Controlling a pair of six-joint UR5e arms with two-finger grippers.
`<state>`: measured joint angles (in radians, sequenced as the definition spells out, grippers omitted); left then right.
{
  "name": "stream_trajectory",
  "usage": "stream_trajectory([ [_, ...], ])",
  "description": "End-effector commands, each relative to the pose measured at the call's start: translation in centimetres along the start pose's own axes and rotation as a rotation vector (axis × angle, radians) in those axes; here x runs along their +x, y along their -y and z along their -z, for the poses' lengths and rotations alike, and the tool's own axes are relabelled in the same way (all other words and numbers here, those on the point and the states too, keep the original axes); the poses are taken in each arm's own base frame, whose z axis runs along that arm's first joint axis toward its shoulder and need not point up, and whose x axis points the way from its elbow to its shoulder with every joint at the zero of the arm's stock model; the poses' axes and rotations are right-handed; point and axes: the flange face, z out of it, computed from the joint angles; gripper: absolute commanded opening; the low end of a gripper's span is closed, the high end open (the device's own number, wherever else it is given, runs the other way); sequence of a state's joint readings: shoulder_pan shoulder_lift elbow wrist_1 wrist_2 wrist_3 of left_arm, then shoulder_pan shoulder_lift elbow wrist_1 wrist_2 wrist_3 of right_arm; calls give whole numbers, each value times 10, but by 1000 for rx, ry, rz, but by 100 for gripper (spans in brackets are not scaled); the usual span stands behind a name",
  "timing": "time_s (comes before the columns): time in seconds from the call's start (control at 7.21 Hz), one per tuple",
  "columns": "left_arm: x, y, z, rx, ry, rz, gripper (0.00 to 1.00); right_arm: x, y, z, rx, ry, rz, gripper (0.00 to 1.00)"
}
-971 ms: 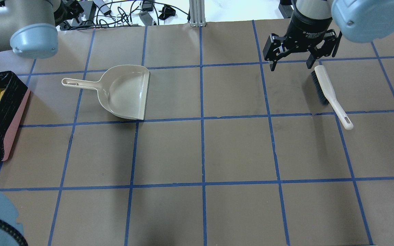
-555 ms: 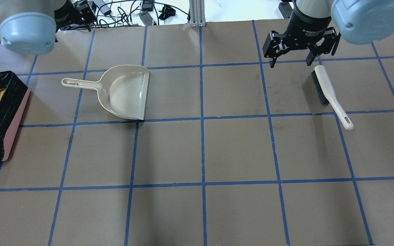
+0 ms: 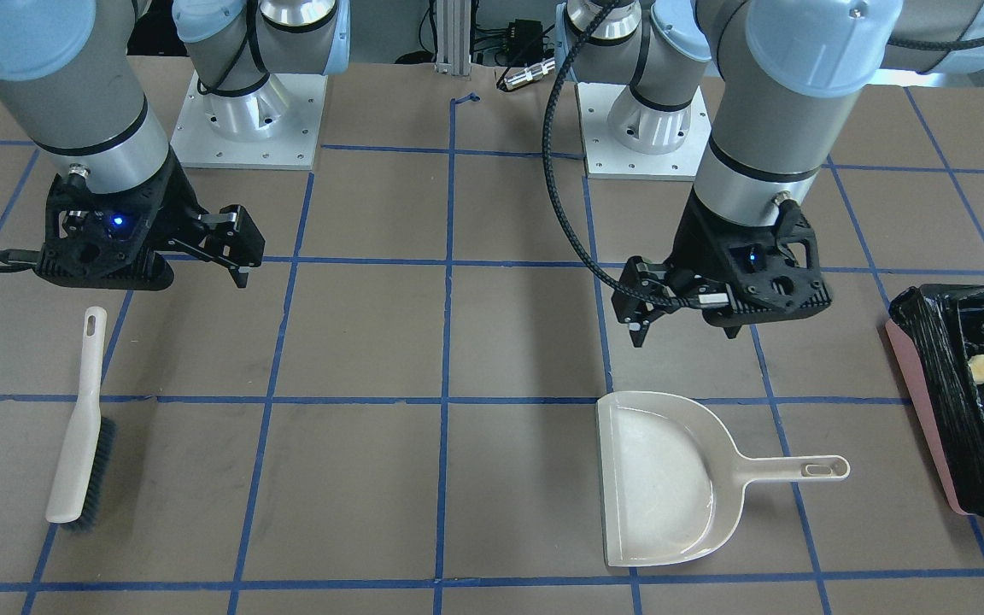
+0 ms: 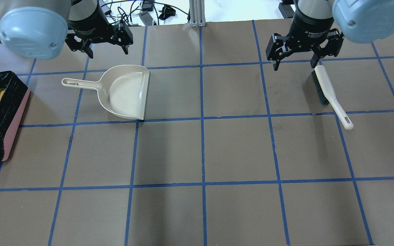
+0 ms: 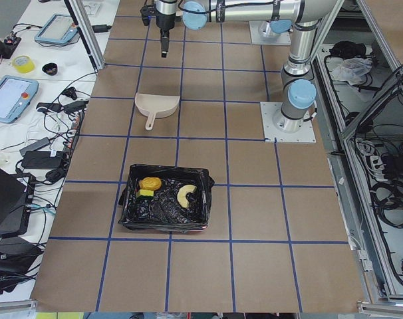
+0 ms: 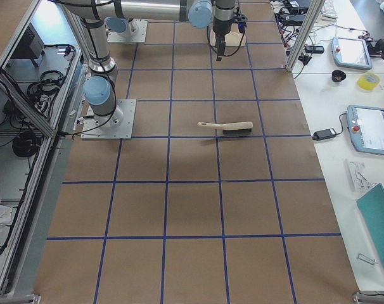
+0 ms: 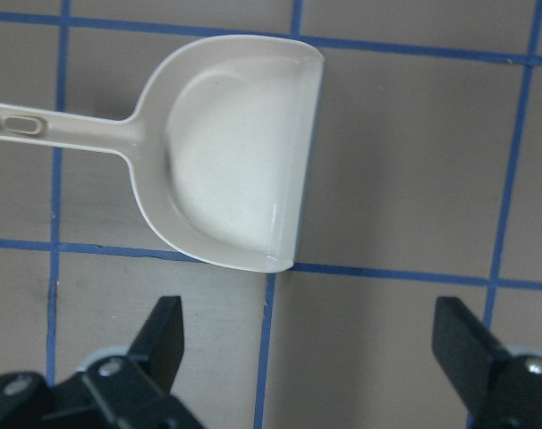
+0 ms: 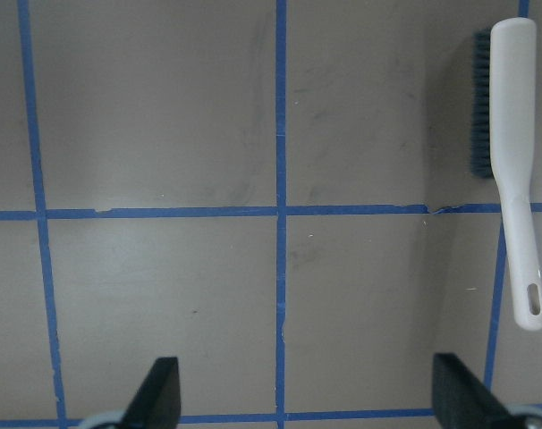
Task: Sweep and dump trash into bin
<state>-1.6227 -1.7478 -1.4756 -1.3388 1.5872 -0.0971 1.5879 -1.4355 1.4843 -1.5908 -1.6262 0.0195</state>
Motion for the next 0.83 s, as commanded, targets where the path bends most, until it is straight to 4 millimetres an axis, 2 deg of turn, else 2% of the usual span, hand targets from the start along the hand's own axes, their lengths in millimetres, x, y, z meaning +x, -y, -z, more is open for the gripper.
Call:
stream_trajectory([
  [0.0, 10, -19, 7, -47, -48, -161, 100, 3, -14, 12, -18, -17, 0, 100],
  [0.28, 7, -43, -9, -89, -38, -184, 100, 2, -17, 17, -9, -9, 0, 100],
  [0.42, 7, -48, -7, -85, -22, -181, 100, 2, -21, 20, -3, -11, -1, 100],
  [0.69, 6, -45, -6, -64, -9, -172, 100, 2, -21, 19, -5, -9, 0, 100],
])
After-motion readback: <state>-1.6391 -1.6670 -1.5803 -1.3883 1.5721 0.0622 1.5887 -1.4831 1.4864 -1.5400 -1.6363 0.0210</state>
